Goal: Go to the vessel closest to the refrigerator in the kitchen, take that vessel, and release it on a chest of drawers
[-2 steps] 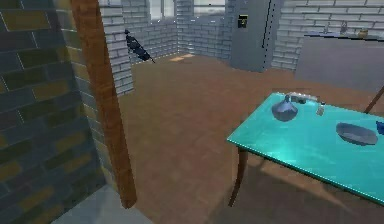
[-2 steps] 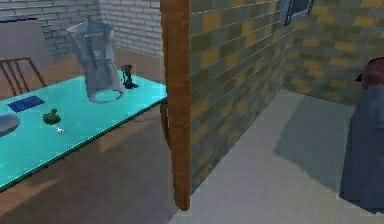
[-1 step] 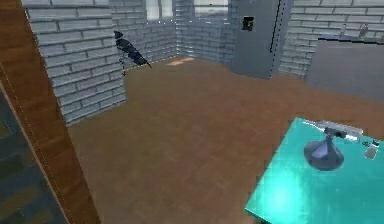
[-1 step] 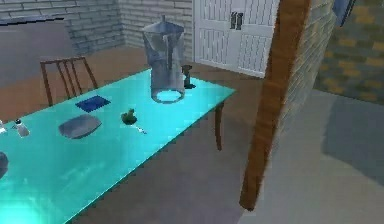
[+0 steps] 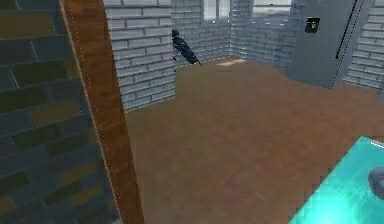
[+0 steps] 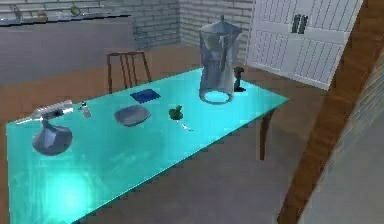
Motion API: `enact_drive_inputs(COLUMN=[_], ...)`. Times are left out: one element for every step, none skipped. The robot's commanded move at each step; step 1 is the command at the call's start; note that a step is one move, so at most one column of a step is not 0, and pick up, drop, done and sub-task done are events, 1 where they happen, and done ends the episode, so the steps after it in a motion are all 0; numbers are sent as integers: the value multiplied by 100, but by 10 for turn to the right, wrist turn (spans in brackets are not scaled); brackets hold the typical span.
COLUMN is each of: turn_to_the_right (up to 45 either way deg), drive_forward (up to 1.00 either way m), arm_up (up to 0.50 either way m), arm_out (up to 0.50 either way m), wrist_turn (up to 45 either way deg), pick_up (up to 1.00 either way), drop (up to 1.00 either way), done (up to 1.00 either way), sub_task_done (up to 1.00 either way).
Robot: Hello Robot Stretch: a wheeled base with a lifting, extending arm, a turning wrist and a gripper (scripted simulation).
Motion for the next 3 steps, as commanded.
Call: enact_drive_inputs(turn_to_the_right=[0, 450, 60], drive_forward=[75, 0, 0], arm_up=[0, 0, 0], arm_out=[0, 0, 0], wrist_turn=[0, 0, 0], pick_up=[0, 0, 0], drop=[0, 0, 0], done=[0, 0, 0], sub_task_done=[0, 0, 0])
